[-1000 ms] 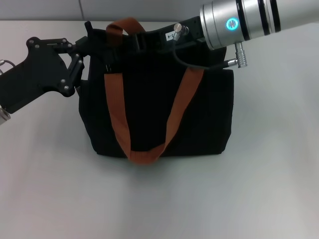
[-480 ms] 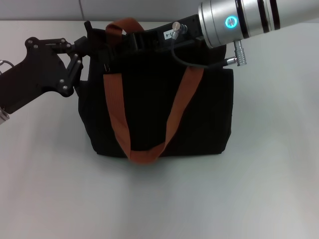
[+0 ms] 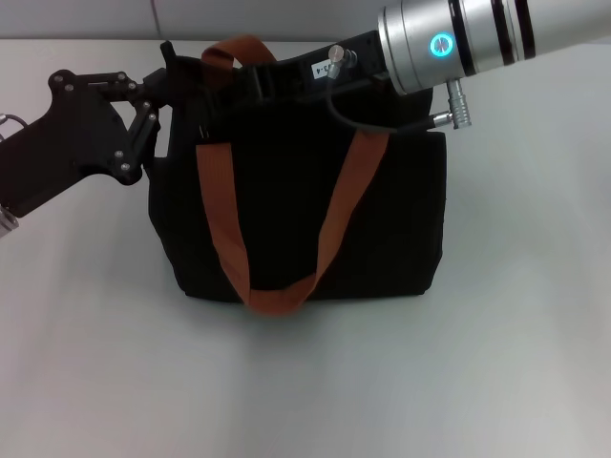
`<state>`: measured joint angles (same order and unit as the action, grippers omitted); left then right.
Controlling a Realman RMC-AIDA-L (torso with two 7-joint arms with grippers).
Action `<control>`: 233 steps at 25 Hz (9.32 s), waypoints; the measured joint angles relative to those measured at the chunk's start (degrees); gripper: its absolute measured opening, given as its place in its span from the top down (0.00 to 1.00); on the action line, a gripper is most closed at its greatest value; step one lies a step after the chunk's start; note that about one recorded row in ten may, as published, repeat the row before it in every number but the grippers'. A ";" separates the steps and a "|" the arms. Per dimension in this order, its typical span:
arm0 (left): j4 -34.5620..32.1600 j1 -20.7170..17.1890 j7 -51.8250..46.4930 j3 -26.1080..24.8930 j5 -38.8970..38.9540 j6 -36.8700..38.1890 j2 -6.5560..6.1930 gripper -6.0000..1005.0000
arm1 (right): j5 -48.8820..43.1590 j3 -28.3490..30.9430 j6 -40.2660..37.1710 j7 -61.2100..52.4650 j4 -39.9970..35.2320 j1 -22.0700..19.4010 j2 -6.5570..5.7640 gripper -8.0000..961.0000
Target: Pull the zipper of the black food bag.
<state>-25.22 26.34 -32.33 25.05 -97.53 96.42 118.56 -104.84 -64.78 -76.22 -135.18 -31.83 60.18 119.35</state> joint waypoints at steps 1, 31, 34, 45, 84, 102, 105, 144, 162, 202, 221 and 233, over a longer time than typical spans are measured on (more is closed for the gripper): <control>0.00 0.00 0.00 0.00 0.00 0.05 0.00 0.97 | -0.02 0.00 0.21 0.01 0.00 -0.06 0.01 0.71; 0.00 0.67 -1.59 0.00 0.99 0.08 -0.09 0.97 | 2.36 0.00 0.95 2.10 0.54 -0.47 0.19 0.71; -0.04 0.67 -1.59 0.00 1.00 0.09 -0.10 0.97 | 2.36 -0.05 0.23 2.12 0.58 -0.16 0.18 0.71; -0.10 0.66 -1.60 0.00 1.35 0.27 -0.09 0.97 | 2.24 -0.09 0.84 2.15 0.63 -0.45 0.18 0.71; -0.01 0.53 -1.66 0.00 1.39 0.81 -0.08 0.97 | 3.91 -1.43 -0.16 2.07 1.36 0.46 -0.04 0.54; 0.00 0.47 -1.69 0.00 1.39 0.94 -0.09 0.97 | 3.16 -2.45 0.50 2.10 1.19 1.07 0.00 0.74; 0.00 0.47 -1.69 0.00 1.39 0.93 -0.09 0.97 | 3.15 -2.76 0.87 1.99 1.15 1.10 0.01 0.78; 0.01 0.29 -1.68 0.02 2.69 1.04 -0.14 0.97 | -0.72 -3.08 1.77 -2.69 -4.41 -1.71 0.13 0.99; -0.03 0.49 -1.68 -0.01 3.08 0.69 -0.18 0.97 | -1.83 -3.84 1.83 -4.55 -9.12 -5.31 0.00 0.99; -0.08 0.69 -1.68 0.01 2.97 -1.24 -0.17 0.97 | -7.16 -3.02 -1.20 -10.89 -25.19 -17.78 -0.20 0.99; -0.09 0.73 -1.68 -0.08 3.01 -1.24 -0.09 0.97 | -9.56 2.11 -3.98 -11.67 -30.14 -22.60 -0.26 0.99; -0.09 0.73 -1.68 -0.09 3.03 -1.47 -0.08 0.97 | -10.36 4.93 -4.31 -11.22 -30.49 -23.73 -0.26 0.99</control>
<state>-25.31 27.07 -34.01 24.96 -94.50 94.95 118.48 -115.21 -59.85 -80.52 -146.40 -62.32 36.45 119.09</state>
